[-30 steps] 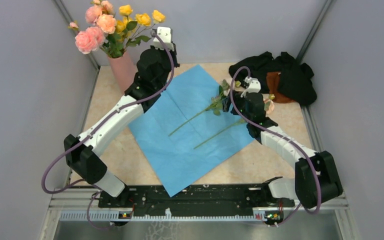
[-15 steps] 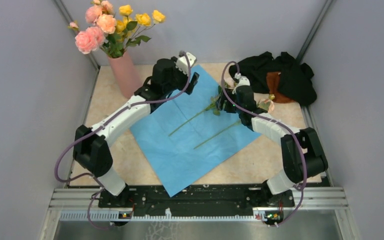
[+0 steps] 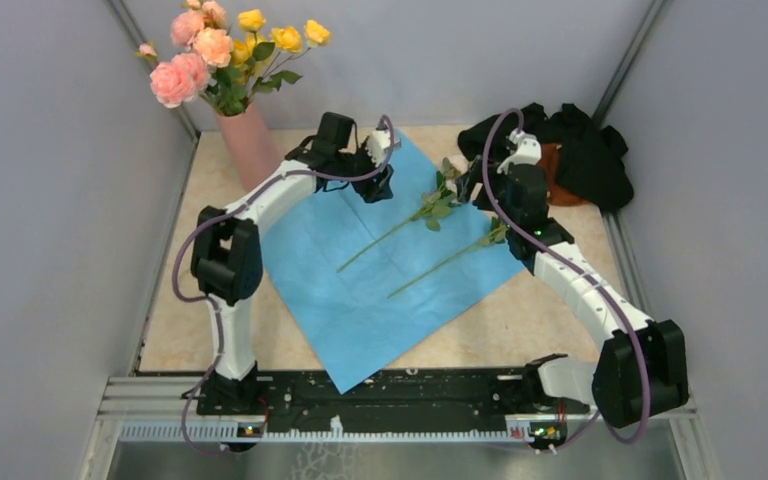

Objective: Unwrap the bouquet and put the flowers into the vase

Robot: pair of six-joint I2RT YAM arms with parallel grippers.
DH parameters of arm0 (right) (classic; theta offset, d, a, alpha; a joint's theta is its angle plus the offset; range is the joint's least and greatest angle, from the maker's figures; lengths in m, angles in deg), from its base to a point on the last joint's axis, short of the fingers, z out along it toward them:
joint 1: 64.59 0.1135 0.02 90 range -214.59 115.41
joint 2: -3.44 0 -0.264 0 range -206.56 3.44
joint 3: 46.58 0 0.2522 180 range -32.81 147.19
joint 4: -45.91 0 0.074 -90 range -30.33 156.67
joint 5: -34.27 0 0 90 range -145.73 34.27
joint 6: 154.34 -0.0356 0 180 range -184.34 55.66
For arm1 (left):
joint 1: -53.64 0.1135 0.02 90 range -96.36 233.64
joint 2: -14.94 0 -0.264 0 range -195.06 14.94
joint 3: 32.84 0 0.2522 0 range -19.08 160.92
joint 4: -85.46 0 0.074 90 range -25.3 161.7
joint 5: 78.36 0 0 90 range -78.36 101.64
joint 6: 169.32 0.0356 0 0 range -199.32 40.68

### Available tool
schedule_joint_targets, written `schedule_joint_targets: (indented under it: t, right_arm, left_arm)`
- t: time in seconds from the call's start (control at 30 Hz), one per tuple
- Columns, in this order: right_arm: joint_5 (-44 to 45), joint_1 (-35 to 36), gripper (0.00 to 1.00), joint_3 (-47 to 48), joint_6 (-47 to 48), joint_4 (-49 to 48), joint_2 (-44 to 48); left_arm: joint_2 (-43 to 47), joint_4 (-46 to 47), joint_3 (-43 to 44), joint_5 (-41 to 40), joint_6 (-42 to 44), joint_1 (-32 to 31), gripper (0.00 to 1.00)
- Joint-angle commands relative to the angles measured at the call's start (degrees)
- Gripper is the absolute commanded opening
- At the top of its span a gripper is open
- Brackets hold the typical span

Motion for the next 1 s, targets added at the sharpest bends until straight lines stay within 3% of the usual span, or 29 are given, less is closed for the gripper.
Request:
schedule_joint_targets:
  t: [0.0,0.4,0.7,0.97]
  right_arm:
    - [1.06,-0.86,0.73,-0.37,1.49,0.97,1.82]
    - [0.55,-1.45,0.73,-2.87,1.92,-0.69,2.0]
    - [-0.13,-1.72,0.73,-3.36,1.97,-1.79,1.93]
    - [-0.05,-1.94,0.73,-3.86,2.04,-2.27,2.34]
  left_arm:
    - [-5.63,-8.11,5.21,9.91,5.03,-0.91,0.68]
    - [-14.87,-17.13,11.45,1.29,8.04,-7.12,0.66]
    - [-19.99,-18.76,16.4,-6.22,4.0,-8.4,0.73]
    - [-23.93,-21.42,21.15,-9.81,2.32,-8.55,0.67]
